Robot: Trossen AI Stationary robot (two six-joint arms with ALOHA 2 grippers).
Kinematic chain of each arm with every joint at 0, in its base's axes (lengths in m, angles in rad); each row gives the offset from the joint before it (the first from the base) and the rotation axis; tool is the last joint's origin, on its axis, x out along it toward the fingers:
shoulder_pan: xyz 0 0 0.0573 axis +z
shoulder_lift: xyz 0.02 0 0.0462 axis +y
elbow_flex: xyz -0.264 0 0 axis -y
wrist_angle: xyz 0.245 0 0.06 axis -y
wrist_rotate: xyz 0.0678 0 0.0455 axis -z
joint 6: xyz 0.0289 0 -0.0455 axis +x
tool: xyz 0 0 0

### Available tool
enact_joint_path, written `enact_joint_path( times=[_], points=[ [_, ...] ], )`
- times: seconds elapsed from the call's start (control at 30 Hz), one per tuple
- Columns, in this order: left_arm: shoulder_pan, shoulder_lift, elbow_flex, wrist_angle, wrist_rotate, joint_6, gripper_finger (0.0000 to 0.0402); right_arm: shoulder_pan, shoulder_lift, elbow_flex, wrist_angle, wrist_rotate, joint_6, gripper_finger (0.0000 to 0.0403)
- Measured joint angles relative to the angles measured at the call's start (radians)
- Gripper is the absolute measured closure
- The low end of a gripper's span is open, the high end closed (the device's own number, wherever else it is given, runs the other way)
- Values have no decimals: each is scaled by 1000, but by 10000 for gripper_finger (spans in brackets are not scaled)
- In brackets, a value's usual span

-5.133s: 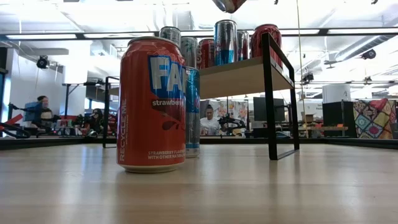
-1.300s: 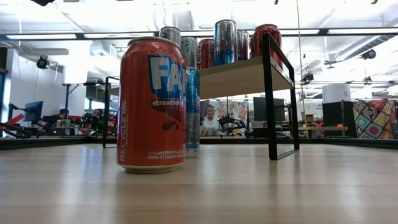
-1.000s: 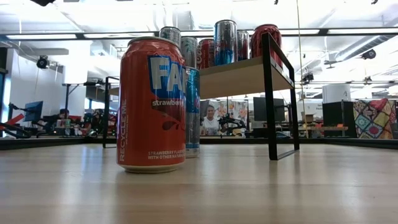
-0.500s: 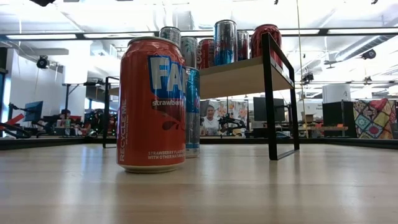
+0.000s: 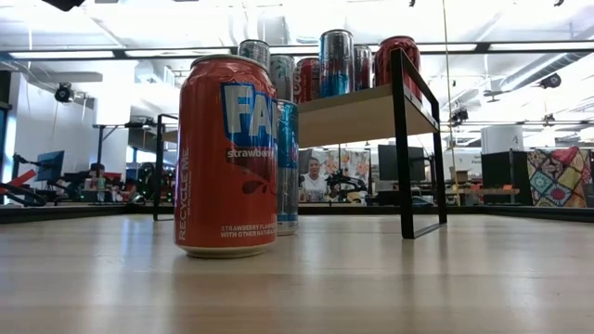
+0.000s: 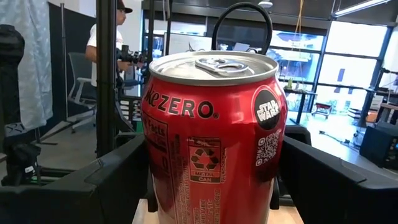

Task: Place canned beverage on shelf
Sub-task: Put the red/black soda can on the shelf, align with the other red/black soda can

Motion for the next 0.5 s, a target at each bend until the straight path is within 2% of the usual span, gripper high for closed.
enact_joint_path(
  times=[0.33, 0.5],
  points=[
    [5, 27, 0, 40, -6, 23, 104, -9, 0, 6, -3, -1, -7, 81],
    [7, 35, 0, 50, -11, 27, 104, -17, 0, 6, -12, -6, -14, 107]
  ],
)
